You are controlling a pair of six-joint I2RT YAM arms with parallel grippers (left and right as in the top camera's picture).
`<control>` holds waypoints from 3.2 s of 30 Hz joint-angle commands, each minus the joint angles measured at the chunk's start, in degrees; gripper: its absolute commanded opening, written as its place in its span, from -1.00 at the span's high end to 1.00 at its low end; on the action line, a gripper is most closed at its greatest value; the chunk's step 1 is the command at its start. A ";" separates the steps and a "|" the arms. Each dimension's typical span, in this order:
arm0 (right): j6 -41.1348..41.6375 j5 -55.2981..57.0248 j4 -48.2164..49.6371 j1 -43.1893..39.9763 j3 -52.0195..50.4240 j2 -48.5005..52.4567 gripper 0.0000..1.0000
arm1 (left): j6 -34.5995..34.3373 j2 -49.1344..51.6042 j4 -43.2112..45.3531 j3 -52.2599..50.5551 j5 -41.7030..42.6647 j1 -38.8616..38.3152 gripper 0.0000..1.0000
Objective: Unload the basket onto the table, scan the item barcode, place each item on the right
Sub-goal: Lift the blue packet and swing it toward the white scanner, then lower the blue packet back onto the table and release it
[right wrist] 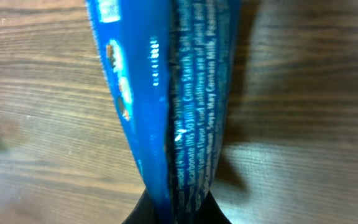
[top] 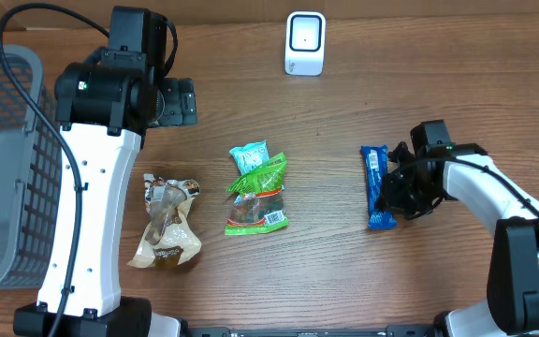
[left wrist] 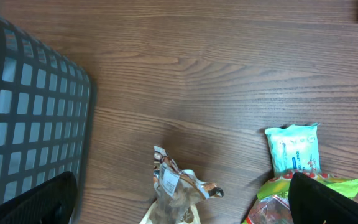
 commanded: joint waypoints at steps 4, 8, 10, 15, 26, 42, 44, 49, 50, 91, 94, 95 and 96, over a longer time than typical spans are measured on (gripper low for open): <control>-8.33 0.22 -5.62 5.27 12.13 -7.10 0.92 | 0.87 -1.16 0.04 1.05 -0.81 0.20 -0.99; -10.88 5.90 -6.51 10.95 15.76 -10.49 0.92 | 0.87 -1.16 0.04 1.05 -0.81 0.20 -0.99; -10.88 10.27 -5.73 13.99 16.26 -11.87 0.92 | 0.87 -1.16 0.04 1.05 -0.81 0.20 -0.99; -10.86 17.99 -2.16 20.20 16.26 -13.20 0.92 | 0.87 -1.16 0.04 1.05 -0.81 0.20 -0.99; -10.88 22.14 7.04 23.89 16.26 -13.20 0.92 | 0.87 -1.16 0.04 1.05 -0.81 0.20 -0.99; -10.91 41.16 21.03 23.89 16.20 -10.73 0.92 | 0.87 -1.16 0.04 1.05 -0.81 0.20 -0.99; -10.91 44.50 21.70 23.89 16.20 -9.14 0.92 | 0.87 -1.16 0.04 1.05 -0.81 0.20 -1.00; -10.91 53.42 24.85 23.89 16.17 -4.02 0.92 | 0.87 -1.14 0.04 1.05 -0.81 0.20 -0.99; -10.91 55.49 26.03 23.89 16.20 -2.89 0.92 | 0.87 -1.16 0.04 1.05 -0.81 0.20 -1.00; 1.20 67.47 7.78 36.63 13.97 17.07 -0.04 | 0.87 -1.16 0.04 1.05 -0.81 0.20 -0.99; 1.25 67.49 4.55 39.32 13.99 17.07 -0.14 | 0.87 -1.16 0.04 1.05 -0.81 0.20 -0.99; 1.51 67.47 4.04 39.89 13.99 17.05 -0.13 | 0.87 -1.16 0.04 1.05 -0.81 0.20 -0.99; 2.43 67.49 3.72 40.33 14.01 17.00 -0.13 | 0.87 -1.16 0.04 1.05 -0.81 0.20 -1.00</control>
